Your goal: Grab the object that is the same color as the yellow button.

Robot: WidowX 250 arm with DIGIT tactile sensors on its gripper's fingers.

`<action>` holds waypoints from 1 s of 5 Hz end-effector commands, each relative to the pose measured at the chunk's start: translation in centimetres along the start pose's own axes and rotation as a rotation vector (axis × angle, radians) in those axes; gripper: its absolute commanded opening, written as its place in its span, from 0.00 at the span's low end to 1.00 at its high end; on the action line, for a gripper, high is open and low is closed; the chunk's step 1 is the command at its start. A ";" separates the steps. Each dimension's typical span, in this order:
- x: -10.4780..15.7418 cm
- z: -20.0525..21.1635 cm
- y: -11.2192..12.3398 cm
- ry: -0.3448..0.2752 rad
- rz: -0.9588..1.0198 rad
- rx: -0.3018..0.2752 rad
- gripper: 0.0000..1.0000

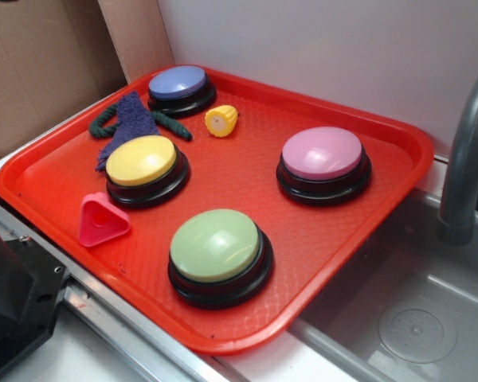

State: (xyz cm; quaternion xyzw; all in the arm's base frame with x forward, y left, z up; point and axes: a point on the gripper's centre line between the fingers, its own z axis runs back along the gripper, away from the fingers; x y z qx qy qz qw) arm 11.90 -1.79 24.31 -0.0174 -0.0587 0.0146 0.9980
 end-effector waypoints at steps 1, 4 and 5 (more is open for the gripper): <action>0.0 0.0 0.0 0.000 0.000 0.000 1.00; 8.5 -6.6 2.3 -0.100 0.230 0.003 1.00; 11.0 -9.2 2.5 -0.086 0.270 0.024 1.00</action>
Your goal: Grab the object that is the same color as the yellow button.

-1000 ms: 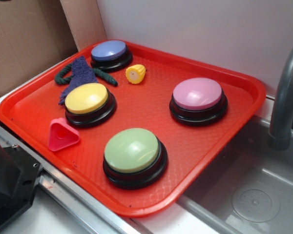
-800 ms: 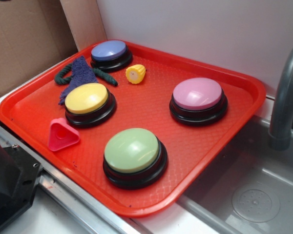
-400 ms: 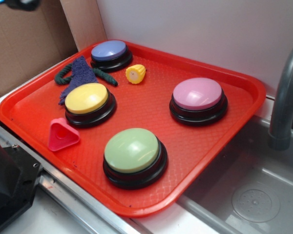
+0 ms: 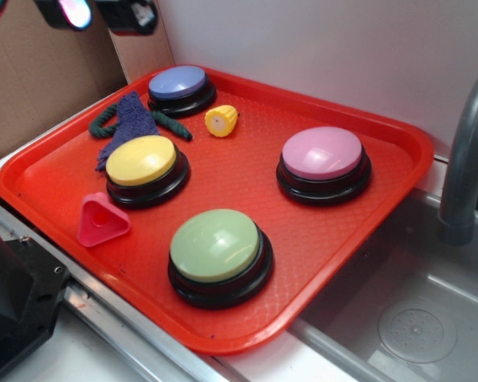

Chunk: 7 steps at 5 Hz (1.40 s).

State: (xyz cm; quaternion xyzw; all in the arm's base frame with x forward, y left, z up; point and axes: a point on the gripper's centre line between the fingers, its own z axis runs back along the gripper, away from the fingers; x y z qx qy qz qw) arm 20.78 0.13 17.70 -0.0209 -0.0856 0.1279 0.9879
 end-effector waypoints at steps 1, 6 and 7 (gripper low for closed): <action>4.6 -4.5 -0.5 -0.038 0.090 0.037 1.00; 9.1 -13.5 0.4 -0.051 0.159 0.080 1.00; 9.8 -14.5 0.7 -0.046 0.142 0.067 1.00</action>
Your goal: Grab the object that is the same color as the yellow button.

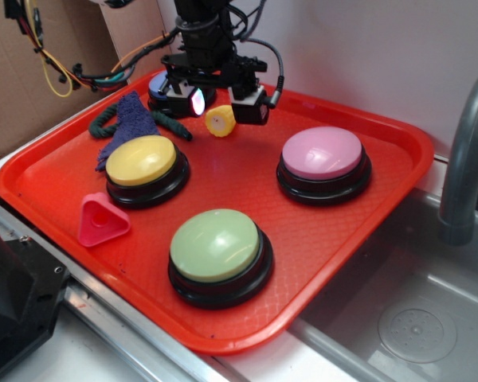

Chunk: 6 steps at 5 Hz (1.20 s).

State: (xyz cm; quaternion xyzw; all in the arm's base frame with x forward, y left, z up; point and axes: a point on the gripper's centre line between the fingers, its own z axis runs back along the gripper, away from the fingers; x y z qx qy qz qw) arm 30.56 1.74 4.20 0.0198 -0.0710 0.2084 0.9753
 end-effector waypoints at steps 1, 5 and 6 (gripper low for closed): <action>2.5 -0.5 0.5 -0.058 -0.001 -0.035 1.00; 2.6 -0.8 1.4 -0.053 0.013 -0.072 0.00; 2.5 0.8 1.8 -0.058 -0.021 -0.071 0.00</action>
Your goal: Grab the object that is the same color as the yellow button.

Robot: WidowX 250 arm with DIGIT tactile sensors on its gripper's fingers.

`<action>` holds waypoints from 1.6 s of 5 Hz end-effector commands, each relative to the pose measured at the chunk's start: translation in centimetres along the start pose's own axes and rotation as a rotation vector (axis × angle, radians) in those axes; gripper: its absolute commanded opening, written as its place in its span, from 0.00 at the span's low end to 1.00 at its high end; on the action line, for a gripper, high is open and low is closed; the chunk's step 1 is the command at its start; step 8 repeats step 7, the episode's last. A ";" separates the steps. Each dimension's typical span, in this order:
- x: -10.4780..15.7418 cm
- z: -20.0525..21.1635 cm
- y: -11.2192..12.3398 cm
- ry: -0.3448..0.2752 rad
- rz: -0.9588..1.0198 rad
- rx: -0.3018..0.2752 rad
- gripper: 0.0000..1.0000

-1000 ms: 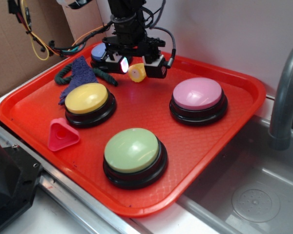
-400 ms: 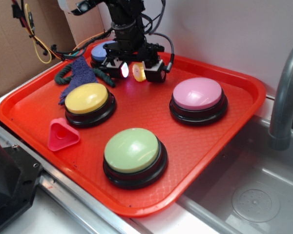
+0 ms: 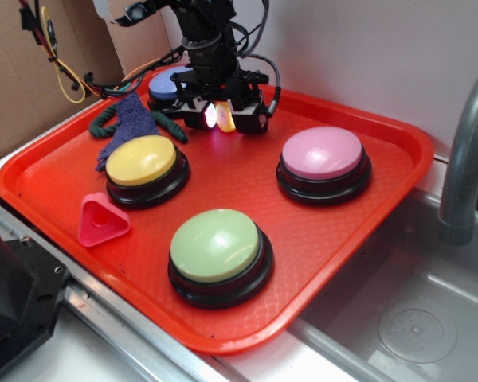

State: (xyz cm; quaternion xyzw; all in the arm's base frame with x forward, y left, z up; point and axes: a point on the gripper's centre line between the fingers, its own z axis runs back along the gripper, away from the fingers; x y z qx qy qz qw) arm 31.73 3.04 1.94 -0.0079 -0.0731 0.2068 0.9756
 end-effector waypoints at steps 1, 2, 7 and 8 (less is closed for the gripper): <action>0.8 7.9 2.1 -0.044 -0.023 -0.015 0.00; -0.7 12.1 1.8 -0.051 -0.022 -0.007 0.00; -10.2 18.0 -1.8 0.036 -0.094 -0.050 0.00; -10.2 18.0 -1.8 0.036 -0.094 -0.050 0.00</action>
